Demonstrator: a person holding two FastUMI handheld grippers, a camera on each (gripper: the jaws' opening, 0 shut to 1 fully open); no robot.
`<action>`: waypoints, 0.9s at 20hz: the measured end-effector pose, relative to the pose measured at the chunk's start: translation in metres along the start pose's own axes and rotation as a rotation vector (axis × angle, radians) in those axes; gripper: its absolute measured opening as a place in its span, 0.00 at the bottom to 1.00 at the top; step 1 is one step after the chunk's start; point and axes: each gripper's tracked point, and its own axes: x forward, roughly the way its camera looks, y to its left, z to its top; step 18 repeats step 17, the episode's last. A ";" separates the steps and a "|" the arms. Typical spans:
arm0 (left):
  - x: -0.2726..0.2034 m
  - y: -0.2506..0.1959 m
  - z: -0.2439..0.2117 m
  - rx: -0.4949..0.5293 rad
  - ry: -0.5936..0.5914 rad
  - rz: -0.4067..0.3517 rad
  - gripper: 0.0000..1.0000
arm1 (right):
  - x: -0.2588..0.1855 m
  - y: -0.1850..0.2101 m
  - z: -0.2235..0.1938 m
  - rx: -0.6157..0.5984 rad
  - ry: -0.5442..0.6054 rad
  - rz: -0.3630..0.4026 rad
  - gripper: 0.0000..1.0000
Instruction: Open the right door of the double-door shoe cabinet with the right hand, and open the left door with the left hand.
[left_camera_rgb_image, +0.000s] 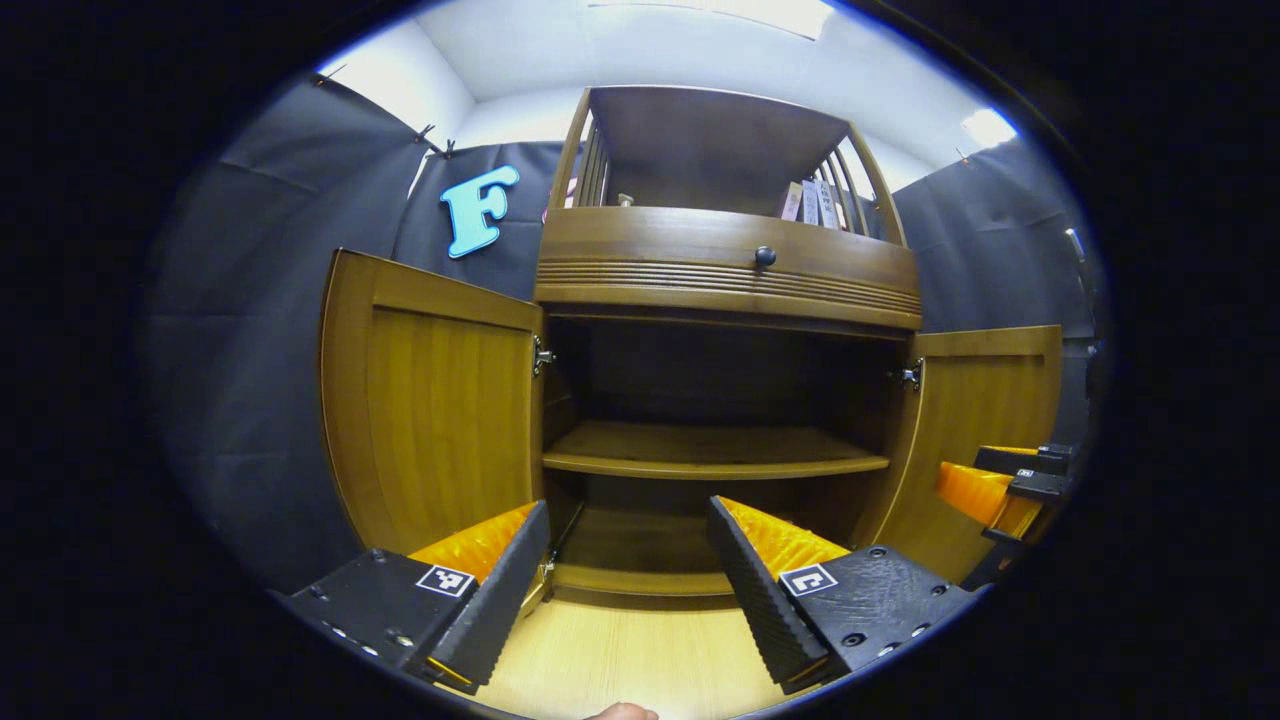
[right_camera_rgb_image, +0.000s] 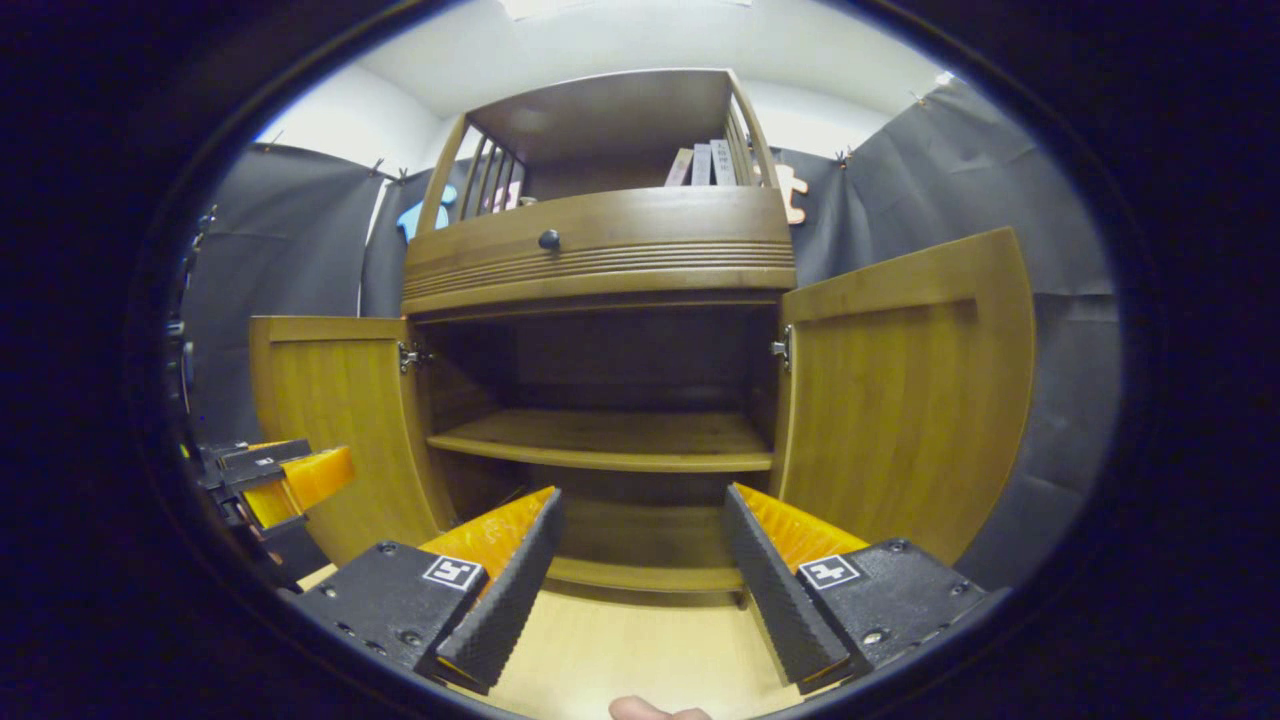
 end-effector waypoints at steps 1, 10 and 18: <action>0.000 -0.001 0.002 -0.004 0.000 0.002 0.95 | -0.001 -0.001 0.002 0.000 -0.003 -0.002 1.00; -0.005 -0.011 0.018 0.049 -0.047 0.018 0.95 | -0.007 -0.005 0.005 -0.011 -0.012 -0.018 1.00; -0.007 -0.011 0.012 0.077 -0.041 0.011 0.85 | -0.011 -0.003 0.008 -0.014 -0.031 -0.004 1.00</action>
